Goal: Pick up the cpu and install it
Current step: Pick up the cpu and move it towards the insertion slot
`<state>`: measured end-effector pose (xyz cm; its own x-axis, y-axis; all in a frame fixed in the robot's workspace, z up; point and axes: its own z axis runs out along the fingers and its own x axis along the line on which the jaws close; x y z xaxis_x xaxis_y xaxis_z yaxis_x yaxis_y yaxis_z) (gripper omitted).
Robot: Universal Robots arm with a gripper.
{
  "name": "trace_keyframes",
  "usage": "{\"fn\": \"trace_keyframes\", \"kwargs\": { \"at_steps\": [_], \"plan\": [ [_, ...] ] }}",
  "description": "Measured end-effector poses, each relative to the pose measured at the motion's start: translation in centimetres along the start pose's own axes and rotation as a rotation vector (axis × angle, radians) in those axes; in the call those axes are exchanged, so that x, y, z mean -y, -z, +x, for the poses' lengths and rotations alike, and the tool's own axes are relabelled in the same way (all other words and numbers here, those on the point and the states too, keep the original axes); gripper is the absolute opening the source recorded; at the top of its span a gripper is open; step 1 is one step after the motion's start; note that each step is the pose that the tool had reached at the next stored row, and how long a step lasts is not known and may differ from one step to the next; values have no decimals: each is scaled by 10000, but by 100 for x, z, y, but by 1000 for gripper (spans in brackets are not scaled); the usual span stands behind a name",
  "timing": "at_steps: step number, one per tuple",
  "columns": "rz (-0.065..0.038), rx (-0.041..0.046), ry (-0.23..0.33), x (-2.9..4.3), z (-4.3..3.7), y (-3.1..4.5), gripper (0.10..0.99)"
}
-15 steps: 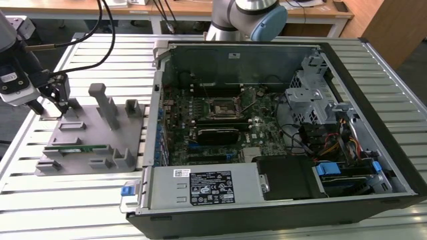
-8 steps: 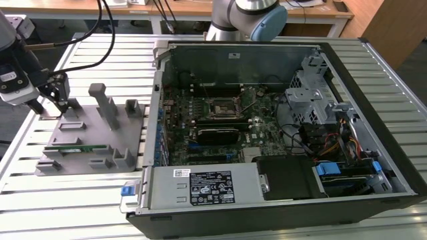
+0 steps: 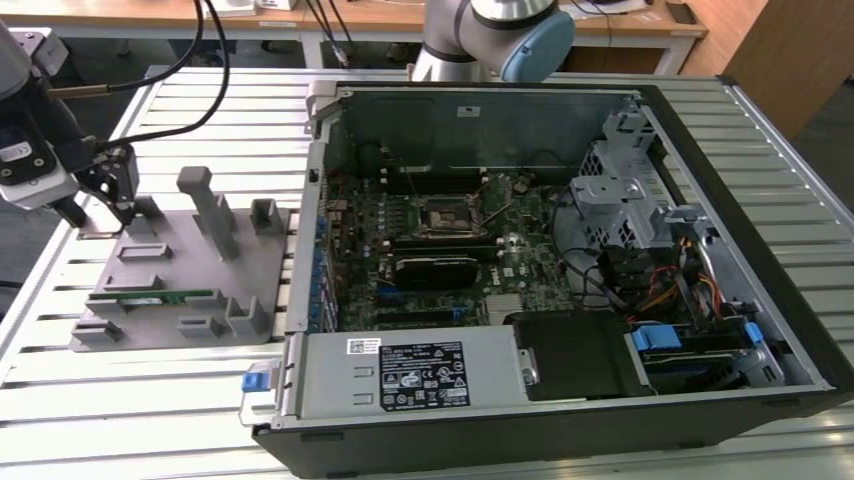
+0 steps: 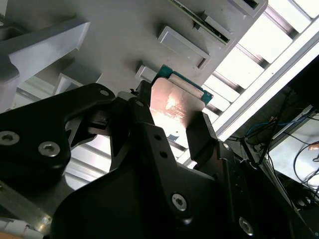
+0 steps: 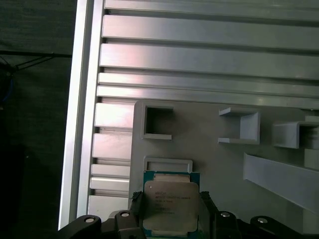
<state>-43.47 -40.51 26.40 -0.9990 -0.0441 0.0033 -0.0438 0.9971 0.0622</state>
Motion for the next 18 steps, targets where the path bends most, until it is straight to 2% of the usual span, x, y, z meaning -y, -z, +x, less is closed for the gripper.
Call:
{"fn": "trace_keyframes", "kwargs": {
  "at_steps": [12,18],
  "plan": [
    [0,0,0,-2,0,29,529],
    [0,0,0,-8,0,68,529]
  ]
}}
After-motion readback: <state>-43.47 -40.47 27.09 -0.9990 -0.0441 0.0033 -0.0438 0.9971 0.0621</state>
